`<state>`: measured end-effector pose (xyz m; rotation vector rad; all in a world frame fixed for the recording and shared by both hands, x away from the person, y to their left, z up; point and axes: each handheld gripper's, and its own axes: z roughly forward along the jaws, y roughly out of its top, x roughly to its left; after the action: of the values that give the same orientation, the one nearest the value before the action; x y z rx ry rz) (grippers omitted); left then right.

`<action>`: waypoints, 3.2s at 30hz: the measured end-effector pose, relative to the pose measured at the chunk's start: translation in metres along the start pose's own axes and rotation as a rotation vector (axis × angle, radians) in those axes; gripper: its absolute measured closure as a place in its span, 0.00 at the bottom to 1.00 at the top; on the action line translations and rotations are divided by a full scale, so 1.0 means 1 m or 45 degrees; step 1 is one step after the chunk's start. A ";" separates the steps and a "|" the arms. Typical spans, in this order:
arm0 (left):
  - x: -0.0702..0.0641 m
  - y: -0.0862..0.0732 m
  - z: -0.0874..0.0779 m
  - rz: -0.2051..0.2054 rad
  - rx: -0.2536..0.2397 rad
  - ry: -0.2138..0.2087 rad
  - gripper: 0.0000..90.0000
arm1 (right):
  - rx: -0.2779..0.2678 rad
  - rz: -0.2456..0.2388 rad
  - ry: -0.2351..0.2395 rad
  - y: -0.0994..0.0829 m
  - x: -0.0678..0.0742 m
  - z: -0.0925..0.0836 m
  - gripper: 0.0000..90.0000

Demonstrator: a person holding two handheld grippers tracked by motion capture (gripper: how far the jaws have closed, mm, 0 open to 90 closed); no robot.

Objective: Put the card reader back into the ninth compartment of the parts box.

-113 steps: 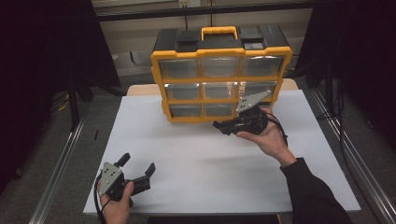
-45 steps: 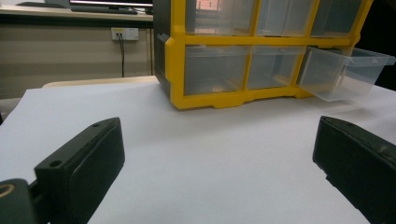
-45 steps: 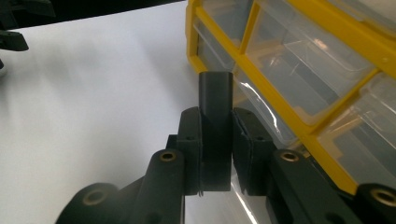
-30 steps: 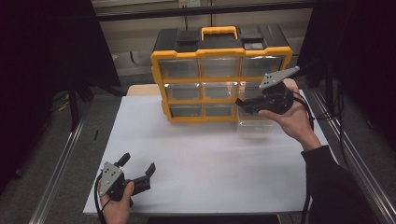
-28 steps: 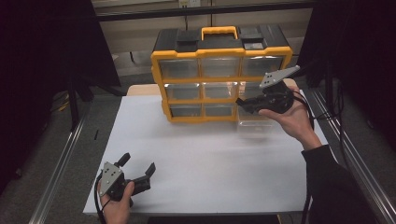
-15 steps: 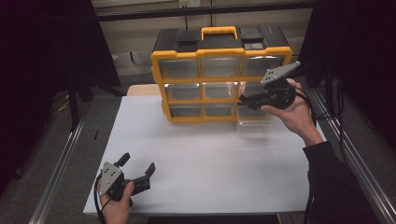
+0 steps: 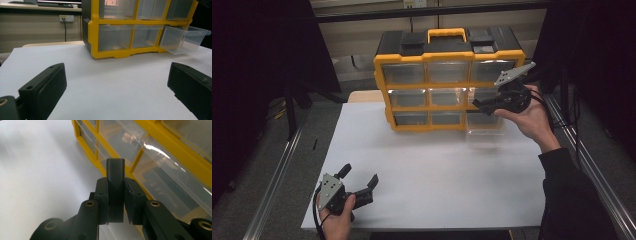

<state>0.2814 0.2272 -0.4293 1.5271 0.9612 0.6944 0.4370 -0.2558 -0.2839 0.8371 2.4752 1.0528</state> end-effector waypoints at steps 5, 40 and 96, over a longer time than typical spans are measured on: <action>0.001 0.000 0.000 0.004 0.002 0.002 0.03 | 0.035 0.009 0.003 -0.003 -0.003 0.002 0.82; 0.000 0.001 0.000 0.006 -0.004 0.001 0.03 | 0.222 0.050 -0.016 -0.009 -0.022 0.029 0.82; 0.001 0.000 -0.001 0.007 0.005 -0.003 0.03 | 0.367 0.110 0.061 -0.043 -0.029 0.062 0.88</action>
<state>0.2816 0.2286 -0.4291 1.5339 0.9577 0.6950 0.4737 -0.2645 -0.3551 1.0215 2.6936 0.7593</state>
